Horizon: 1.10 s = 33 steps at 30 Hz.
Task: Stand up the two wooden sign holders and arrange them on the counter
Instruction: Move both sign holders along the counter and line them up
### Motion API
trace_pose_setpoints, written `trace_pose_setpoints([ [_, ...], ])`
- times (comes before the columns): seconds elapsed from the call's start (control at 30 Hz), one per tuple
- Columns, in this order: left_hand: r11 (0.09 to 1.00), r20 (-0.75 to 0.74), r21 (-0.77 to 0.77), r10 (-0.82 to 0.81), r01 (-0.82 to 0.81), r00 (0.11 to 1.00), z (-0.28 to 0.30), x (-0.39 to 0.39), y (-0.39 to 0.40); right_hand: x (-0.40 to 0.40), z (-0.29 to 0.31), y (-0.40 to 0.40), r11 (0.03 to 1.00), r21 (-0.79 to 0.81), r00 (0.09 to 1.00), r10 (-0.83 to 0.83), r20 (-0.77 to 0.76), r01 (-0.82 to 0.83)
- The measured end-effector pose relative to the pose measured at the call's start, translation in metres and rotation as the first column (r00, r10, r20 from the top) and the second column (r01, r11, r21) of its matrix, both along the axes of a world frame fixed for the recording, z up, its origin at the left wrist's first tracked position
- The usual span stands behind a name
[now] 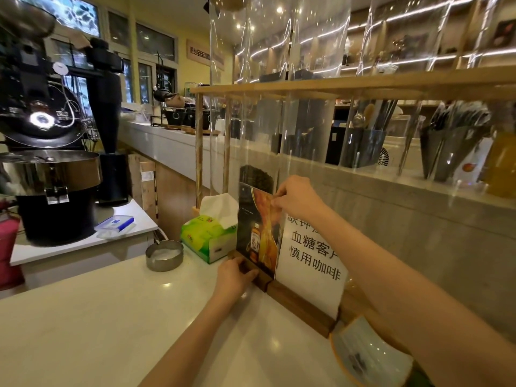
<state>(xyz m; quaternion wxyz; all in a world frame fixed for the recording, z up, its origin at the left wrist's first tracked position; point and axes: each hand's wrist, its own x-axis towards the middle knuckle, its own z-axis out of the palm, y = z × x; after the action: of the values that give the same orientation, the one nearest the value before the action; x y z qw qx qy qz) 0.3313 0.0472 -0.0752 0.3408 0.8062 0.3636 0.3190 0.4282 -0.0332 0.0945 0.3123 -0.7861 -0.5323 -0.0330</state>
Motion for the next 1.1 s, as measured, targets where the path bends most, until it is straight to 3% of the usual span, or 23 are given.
trace_pose_setpoints([
  [0.4, 0.999, 0.002, -0.039, 0.003, -0.003, 1.000, -0.003, 0.005, 0.000, -0.003, 0.004, 0.001, 0.995, -0.021, 0.995, -0.096, -0.027, 0.095],
  [0.57, 0.999, -0.039, -0.012, -0.035, 0.034, 0.999, -0.002, 0.005, 0.001, 0.000, 0.015, 0.001, 0.980, -0.184, 0.997, -0.072, -0.007, 0.070],
  [0.73, 0.978, -0.132, 0.175, -0.088, 0.111, 0.987, 0.000, 0.002, -0.005, 0.009, 0.021, -0.024, 0.993, -0.116, 0.999, -0.002, 0.032, 0.006],
  [0.87, 0.895, -0.231, 0.378, -0.157, 0.237, 0.960, -0.001, -0.002, -0.025, 0.021, 0.019, -0.056, 0.985, -0.172, 0.998, -0.007, 0.055, 0.017],
  [0.97, 0.848, -0.307, 0.432, -0.182, 0.307, 0.934, -0.005, 0.001, -0.041, 0.023, 0.011, -0.073, 0.979, -0.199, 0.996, -0.027, 0.089, 0.044],
  [1.1, 0.827, -0.386, 0.449, -0.160, 0.337, 0.908, -0.008, 0.003, -0.046, 0.021, -0.002, -0.078, 0.993, -0.103, 0.992, -0.036, 0.121, 0.049],
])
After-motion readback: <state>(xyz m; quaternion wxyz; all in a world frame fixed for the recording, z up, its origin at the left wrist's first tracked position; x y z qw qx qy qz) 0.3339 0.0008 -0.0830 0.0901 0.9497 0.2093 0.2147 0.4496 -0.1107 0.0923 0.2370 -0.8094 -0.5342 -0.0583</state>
